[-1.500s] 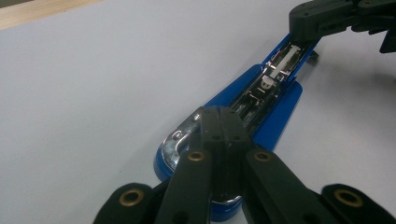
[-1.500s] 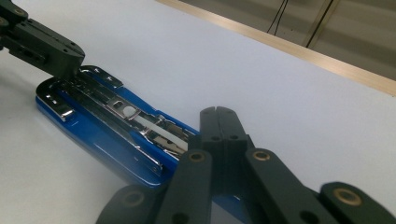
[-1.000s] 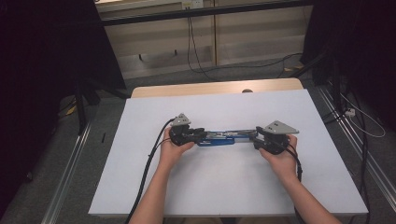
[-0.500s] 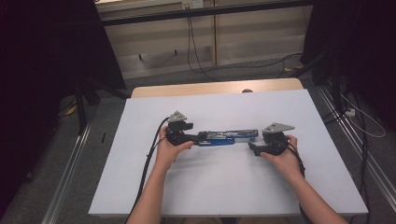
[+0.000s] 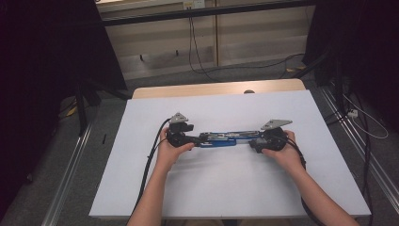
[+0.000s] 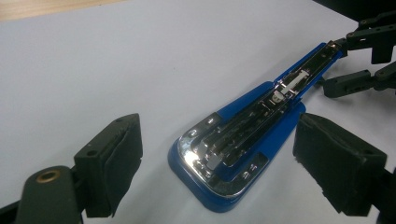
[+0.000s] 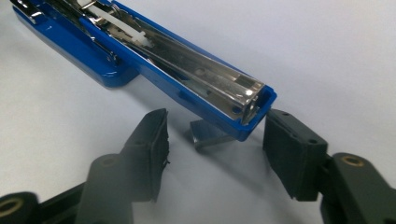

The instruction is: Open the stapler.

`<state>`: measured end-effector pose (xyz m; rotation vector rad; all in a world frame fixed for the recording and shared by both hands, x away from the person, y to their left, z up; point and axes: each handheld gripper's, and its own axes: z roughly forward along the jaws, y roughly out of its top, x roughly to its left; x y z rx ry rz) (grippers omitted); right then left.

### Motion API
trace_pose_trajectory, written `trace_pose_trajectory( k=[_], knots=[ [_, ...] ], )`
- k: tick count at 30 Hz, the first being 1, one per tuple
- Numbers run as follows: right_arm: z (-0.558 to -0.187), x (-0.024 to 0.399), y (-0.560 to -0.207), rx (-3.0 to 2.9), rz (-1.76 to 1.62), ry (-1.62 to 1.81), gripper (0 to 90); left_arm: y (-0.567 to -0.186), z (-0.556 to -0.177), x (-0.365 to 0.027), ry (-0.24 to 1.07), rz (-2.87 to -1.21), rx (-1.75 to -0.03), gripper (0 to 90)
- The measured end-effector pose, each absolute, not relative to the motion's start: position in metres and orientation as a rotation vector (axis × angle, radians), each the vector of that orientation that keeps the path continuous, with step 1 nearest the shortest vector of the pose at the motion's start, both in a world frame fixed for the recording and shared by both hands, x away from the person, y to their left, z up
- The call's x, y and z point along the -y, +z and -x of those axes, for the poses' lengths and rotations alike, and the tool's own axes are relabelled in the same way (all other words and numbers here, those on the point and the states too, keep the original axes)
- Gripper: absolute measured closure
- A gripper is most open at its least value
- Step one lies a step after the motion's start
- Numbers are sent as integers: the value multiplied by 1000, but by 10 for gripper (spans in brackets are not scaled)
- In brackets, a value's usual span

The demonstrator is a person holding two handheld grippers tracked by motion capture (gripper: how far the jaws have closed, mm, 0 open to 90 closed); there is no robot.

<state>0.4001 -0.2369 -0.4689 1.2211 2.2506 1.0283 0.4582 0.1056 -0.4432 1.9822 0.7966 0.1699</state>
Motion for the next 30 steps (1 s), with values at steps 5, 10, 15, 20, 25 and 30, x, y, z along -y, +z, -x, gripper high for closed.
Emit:
trace_pose_trajectory(
  k=[5, 10, 15, 20, 25, 30],
  knots=[
    [-400, 237, -469, -2266, -1195, 1050, 526, -443, -458, -106, 175, -1976, -799, 160],
    [-401, 241, -469, -2257, -1213, 1066, 643, -442, -459, -107, 185, -1983, -797, 160],
    [-401, 241, -469, -2262, -1204, 1067, 681, -442, -459, -108, 189, -1991, -799, 160],
    [-401, 241, -469, -2262, -1206, 1069, 682, -441, -459, -109, 192, -1991, -800, 160],
    [-398, 243, -468, -2266, -1199, 1070, 681, -441, -459, -110, 196, -1997, -802, 157],
    [-387, 248, -468, -2284, -1184, 1069, 682, -440, -458, -111, 199, -2002, -806, 152]
  ],
)
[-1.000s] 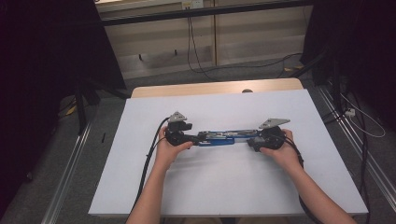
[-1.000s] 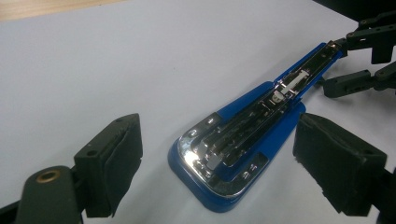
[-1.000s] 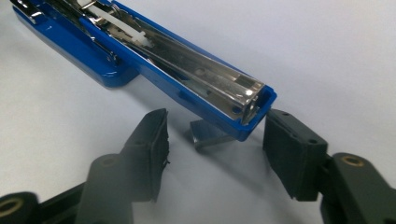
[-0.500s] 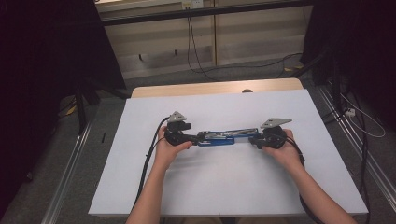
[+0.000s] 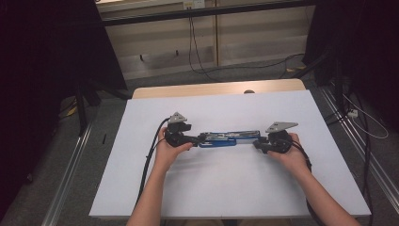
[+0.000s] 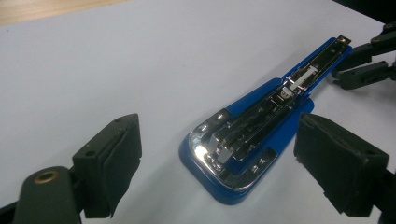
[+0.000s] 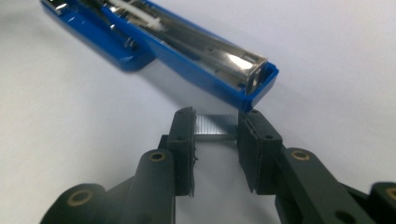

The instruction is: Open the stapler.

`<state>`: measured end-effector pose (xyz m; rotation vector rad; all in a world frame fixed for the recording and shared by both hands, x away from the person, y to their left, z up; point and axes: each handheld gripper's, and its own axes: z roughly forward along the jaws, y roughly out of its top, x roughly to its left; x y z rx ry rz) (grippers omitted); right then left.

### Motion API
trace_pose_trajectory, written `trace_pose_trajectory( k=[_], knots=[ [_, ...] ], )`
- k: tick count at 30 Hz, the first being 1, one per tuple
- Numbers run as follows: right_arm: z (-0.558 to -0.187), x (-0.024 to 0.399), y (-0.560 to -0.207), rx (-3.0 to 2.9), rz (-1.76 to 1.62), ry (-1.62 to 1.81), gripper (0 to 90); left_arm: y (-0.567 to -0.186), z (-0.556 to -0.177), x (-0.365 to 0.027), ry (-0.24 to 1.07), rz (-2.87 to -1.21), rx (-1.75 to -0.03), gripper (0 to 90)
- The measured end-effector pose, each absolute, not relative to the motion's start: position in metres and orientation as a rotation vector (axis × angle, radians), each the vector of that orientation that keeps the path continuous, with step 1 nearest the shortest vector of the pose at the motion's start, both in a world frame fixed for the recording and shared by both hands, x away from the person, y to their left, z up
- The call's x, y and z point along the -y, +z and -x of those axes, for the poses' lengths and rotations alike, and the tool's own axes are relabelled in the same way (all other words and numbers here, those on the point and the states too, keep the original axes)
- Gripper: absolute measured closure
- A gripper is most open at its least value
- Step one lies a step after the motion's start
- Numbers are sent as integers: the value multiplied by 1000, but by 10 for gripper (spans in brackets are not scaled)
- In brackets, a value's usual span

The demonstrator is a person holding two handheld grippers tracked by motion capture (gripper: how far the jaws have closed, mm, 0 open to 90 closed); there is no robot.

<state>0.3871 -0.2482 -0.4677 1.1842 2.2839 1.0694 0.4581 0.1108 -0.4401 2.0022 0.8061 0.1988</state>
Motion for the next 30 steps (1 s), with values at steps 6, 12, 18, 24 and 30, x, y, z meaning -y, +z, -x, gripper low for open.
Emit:
trace_pose_trajectory(
  k=[6, 12, 18, 24, 30],
  knots=[
    [-365, 255, -465, -2355, -1124, 1068, 681, -438, -457, -112, 206, -1999, -804, 151],
    [-352, 258, -466, -2327, -1152, 1083, 591, -437, -456, -112, 210, -1999, -806, 151],
    [-347, 254, -467, -2286, -1214, 1090, 576, -437, -456, -110, 225, -2008, -797, 151],
    [-355, 240, -467, -2294, -1189, 1092, 570, -436, -456, -111, 232, -1998, -802, 152],
    [-361, 234, -468, -2276, -1199, 1072, 636, -436, -456, -113, 238, -2001, -807, 151]
  ],
)
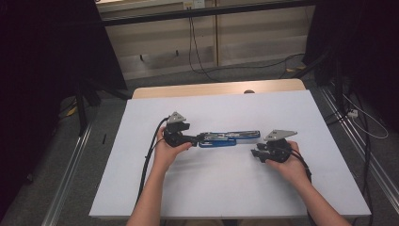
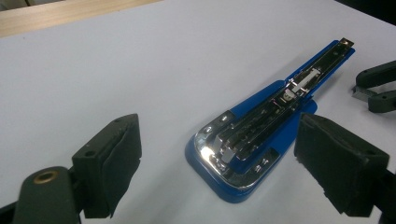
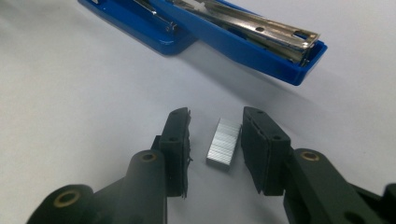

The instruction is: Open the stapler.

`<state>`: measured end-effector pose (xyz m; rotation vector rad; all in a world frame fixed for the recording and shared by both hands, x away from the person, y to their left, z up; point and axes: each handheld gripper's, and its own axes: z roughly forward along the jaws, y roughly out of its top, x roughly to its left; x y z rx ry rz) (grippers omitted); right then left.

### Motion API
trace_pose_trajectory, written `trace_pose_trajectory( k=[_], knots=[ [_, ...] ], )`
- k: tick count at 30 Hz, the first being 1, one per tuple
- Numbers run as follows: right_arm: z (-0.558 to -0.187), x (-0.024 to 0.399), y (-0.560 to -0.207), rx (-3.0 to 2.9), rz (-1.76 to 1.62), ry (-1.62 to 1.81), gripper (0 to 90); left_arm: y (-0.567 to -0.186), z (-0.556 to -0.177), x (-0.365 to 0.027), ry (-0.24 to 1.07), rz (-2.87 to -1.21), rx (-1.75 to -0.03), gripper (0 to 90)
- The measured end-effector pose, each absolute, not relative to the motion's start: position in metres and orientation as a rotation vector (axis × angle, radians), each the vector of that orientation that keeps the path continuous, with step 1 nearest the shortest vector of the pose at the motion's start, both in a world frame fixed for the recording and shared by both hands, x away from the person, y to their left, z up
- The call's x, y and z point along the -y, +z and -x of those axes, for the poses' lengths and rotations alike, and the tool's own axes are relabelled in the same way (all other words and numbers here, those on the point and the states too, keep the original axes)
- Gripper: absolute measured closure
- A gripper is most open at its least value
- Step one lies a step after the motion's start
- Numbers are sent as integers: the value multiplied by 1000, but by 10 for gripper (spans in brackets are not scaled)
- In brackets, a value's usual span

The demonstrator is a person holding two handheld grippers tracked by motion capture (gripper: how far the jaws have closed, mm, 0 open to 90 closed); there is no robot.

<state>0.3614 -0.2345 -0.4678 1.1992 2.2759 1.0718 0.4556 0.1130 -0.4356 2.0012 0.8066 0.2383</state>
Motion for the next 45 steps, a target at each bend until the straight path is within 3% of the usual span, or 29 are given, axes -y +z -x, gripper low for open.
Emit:
trace_pose_trajectory(
  k=[7, 32, 45],
  knots=[
    [-361, 246, -467, -2301, -1185, 1083, 783, -434, -454, -116, 249, -2014, -799, 151],
    [-361, 255, -467, -2330, -1181, 1155, 792, -429, -446, -128, 231, -2008, -813, 97],
    [-367, 248, -451, -2363, -1072, 1212, 793, -428, -437, -137, 226, -2016, -814, 63]
  ],
)
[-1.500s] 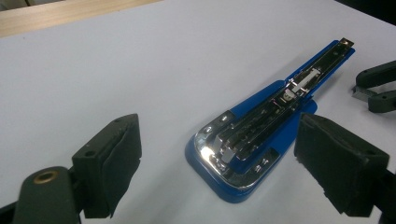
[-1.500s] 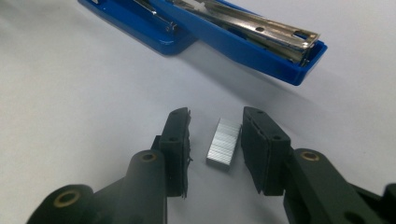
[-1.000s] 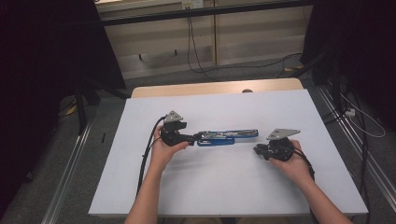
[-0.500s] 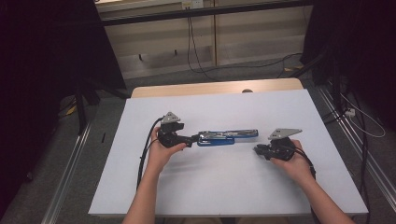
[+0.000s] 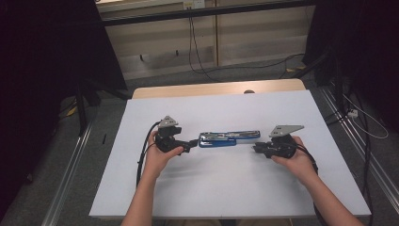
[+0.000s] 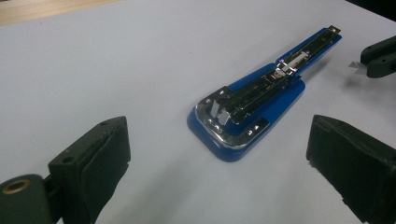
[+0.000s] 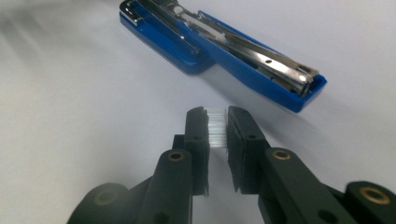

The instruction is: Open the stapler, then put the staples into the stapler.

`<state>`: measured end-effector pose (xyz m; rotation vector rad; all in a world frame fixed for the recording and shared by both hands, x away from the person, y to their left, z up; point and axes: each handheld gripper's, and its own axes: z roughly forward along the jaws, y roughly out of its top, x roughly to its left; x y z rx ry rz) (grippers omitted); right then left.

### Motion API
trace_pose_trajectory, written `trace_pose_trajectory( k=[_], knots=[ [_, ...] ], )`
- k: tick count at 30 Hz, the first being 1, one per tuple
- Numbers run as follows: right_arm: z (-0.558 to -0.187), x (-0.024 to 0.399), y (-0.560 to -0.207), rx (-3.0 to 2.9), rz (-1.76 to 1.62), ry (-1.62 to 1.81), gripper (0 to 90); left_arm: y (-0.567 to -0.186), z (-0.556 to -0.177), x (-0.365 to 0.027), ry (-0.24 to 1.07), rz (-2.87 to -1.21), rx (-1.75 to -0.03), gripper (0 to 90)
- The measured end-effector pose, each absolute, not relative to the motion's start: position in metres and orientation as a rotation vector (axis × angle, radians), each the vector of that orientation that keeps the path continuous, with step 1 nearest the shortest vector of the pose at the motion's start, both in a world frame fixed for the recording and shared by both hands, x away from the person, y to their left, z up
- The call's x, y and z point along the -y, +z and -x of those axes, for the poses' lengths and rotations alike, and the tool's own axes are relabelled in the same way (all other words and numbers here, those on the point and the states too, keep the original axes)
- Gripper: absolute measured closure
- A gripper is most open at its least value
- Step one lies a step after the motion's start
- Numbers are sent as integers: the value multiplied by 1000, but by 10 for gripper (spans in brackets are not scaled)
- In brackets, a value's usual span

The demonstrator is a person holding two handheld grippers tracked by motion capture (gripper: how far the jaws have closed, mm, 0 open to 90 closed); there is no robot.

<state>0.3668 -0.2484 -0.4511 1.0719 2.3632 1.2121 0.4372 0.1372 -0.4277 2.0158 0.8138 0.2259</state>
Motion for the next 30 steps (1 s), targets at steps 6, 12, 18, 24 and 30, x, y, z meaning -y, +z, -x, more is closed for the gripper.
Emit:
trace_pose_trajectory(
  k=[6, 12, 18, 24, 30],
  knots=[
    [-373, 244, -445, -2389, -1026, 1242, 793, -428, -434, -147, 220, -1991, -826, 55],
    [-381, 237, -439, -2408, -985, 1263, 792, -426, -430, -154, 231, -1997, -826, 52],
    [-386, 231, -431, -2425, -938, 1275, 792, -427, -426, -158, 234, -2006, -802, 49],
    [-394, 227, -421, -2436, -912, 1294, 793, -427, -428, -160, 230, -1999, -815, 48],
    [-406, 220, -413, -2444, -861, 1338, 793, -425, -423, -161, 238, -2006, -805, 47]
  ],
)
